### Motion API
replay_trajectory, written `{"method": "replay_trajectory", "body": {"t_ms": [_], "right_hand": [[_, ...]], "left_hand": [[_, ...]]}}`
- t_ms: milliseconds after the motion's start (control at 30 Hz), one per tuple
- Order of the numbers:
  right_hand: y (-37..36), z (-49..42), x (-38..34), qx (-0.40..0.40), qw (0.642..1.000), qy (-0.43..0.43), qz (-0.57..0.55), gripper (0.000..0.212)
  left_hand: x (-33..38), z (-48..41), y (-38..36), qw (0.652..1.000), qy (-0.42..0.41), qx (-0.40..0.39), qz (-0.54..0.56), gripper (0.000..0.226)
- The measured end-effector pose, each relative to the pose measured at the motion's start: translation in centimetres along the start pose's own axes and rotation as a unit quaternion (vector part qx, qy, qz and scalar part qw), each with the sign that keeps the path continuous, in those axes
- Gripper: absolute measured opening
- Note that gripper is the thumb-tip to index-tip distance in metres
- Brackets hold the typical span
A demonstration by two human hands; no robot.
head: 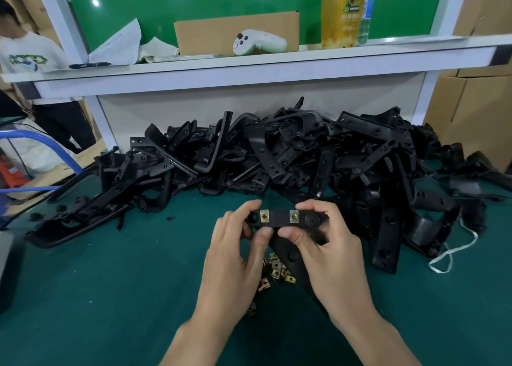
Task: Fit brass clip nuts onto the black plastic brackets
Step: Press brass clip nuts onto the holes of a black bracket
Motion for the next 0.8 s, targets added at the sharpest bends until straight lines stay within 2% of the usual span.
{"method": "replay_trajectory", "body": {"t_ms": [167, 533, 800], "right_hand": [[-0.1, -0.1, 0.3, -0.016, 0.999, -0.029, -0.036, 0.033], [0.0, -0.1, 0.2, -0.032, 0.998, -0.032, -0.046, 0.03], [0.1, -0.4, 1.4, -0.107, 0.991, -0.059, -0.051, 0.029]], "left_hand": [[0.0, -0.1, -0.1, 1.0, 0.005, 0.001, 0.004, 0.033], [0.1, -0.1, 0.0, 1.0, 0.017, 0.003, 0.01, 0.036], [0.2, 0.0, -0.3, 0.998, 0.03, -0.04, 0.024, 0.024]]}}
Point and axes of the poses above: each hand's wrist, its own z-axis away from the middle knuckle, its own y-axis out of the back of the hand, x = y × z, the point moved 3 cm from there along -z, towards the middle knuckle, and after that the axes turned 13 degrees about z, right-handed, at the moved point
